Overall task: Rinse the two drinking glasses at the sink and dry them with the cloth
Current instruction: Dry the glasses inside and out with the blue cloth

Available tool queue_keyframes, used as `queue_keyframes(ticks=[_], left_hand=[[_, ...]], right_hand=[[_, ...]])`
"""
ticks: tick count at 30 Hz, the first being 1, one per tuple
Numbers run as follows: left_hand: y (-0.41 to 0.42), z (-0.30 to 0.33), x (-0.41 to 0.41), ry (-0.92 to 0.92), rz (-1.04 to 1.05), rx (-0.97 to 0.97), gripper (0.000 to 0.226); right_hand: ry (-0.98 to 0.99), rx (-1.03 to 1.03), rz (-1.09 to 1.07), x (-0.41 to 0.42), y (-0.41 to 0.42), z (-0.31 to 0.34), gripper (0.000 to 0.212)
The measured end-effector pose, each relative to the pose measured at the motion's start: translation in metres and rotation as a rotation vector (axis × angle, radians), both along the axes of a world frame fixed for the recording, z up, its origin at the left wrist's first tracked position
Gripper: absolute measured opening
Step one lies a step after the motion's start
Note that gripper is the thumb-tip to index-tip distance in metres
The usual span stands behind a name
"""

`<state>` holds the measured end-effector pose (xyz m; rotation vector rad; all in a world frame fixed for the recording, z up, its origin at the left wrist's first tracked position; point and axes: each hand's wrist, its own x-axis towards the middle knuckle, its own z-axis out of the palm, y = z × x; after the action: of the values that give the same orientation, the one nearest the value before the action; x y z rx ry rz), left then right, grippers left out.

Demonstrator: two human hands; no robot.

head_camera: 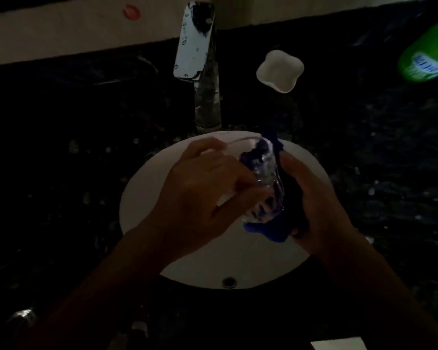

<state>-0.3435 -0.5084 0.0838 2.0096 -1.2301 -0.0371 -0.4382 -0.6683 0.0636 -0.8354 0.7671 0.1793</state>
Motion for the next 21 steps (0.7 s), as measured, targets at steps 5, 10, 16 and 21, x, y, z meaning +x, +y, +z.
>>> queue_keyframes(ticks=[5,10,16,21], left_hand=[[0.001,0.008,-0.004,0.354,0.146,-0.054,0.023],[-0.008,0.004,-0.010,0.974,0.553,-0.313,0.038],[-0.012,-0.005,-0.012,1.385,0.704,-0.550,0.041],[-0.003,-0.018,-0.023,1.375,0.750,-0.442,0.048]], right_hand=[[-0.026,-0.002,-0.158,0.002,0.000,0.009,0.035],[-0.227,-0.511,-0.183,0.004,0.010,0.024,0.014],[-0.313,-1.072,-0.023,-0.012,0.031,0.008,0.017],[-0.413,-1.089,0.104,-0.015,0.031,0.016,0.015]])
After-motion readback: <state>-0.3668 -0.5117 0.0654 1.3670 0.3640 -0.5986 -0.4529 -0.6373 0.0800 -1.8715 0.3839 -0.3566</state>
